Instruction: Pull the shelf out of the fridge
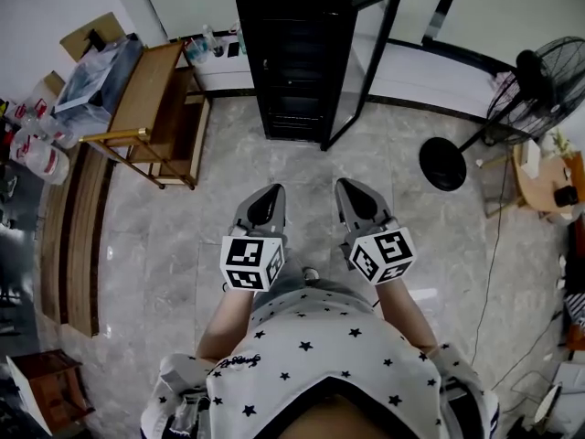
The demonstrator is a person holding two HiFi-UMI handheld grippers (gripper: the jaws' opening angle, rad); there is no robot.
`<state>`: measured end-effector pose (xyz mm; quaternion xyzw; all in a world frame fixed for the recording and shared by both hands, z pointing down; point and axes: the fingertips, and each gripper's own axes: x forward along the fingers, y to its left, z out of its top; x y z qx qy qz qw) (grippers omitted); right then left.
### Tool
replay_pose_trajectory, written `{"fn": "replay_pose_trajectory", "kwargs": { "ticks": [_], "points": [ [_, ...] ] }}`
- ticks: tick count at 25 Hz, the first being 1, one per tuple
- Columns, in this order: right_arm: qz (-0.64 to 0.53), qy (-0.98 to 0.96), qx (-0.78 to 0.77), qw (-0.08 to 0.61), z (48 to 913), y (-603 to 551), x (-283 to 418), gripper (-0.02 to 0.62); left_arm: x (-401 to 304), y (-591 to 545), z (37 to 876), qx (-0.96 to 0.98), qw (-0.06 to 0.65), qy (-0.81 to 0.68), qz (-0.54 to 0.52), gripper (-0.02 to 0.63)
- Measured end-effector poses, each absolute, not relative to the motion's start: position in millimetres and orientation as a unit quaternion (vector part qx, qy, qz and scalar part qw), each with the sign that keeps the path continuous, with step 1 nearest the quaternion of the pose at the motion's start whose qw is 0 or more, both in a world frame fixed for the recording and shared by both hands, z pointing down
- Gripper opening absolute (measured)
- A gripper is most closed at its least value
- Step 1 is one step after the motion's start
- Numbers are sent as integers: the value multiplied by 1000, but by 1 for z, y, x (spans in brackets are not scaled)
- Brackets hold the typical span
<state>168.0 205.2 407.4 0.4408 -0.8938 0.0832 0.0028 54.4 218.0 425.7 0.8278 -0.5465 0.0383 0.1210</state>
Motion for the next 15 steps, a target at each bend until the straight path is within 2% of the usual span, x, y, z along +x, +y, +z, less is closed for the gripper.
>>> {"fn": "replay_pose_trajectory", "kwargs": {
  "ticks": [15],
  "points": [
    [94, -905, 415, 4, 411, 160, 157, -6, 44, 176, 429, 811, 128, -569, 30, 12]
  ]
}}
